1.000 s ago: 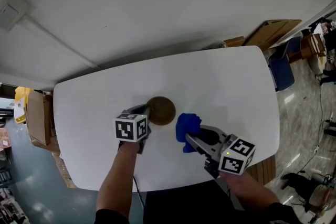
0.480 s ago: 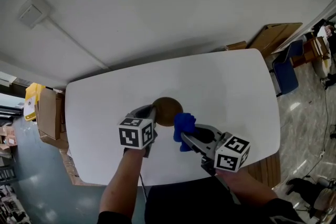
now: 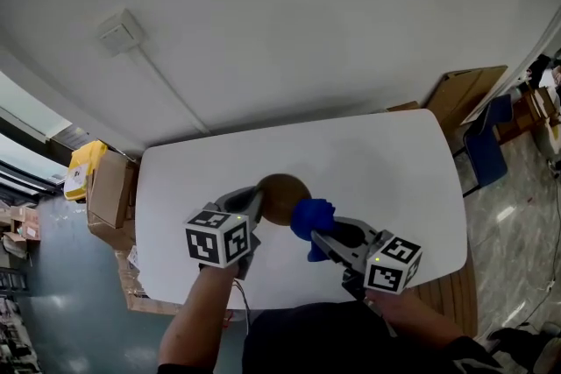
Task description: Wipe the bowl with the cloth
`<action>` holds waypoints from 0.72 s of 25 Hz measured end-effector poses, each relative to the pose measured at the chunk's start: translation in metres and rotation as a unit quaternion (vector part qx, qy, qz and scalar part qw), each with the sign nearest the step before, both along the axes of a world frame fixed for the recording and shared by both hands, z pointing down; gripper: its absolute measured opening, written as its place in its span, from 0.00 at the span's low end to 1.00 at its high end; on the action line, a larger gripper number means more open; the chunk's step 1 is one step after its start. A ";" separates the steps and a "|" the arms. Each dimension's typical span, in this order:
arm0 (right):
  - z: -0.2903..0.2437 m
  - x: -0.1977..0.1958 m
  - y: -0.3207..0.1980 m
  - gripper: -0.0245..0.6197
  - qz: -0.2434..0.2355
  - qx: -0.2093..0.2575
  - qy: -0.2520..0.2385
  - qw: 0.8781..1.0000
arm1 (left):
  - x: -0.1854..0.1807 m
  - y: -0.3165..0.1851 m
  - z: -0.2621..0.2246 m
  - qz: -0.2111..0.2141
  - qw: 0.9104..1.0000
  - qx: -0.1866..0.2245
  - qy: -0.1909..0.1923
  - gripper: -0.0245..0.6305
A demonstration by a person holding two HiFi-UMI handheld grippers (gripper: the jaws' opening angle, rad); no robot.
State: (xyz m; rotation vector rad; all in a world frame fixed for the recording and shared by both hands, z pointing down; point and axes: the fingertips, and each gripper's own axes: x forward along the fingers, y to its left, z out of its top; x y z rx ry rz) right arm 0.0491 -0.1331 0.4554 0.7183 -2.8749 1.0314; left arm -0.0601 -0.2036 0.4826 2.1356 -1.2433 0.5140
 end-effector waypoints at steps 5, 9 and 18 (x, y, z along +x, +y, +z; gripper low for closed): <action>-0.014 0.006 0.014 0.15 -0.020 0.017 -0.004 1.000 | -0.012 0.022 -0.037 -0.008 1.000 0.026 -0.005 0.07; -0.027 0.005 0.012 0.16 -0.015 0.041 -0.007 0.999 | -0.022 0.034 -0.051 -0.019 0.999 0.037 0.009 0.07; -0.078 -0.011 0.011 0.15 -0.010 0.110 -0.032 0.993 | -0.020 0.054 -0.090 0.013 0.996 0.065 0.058 0.07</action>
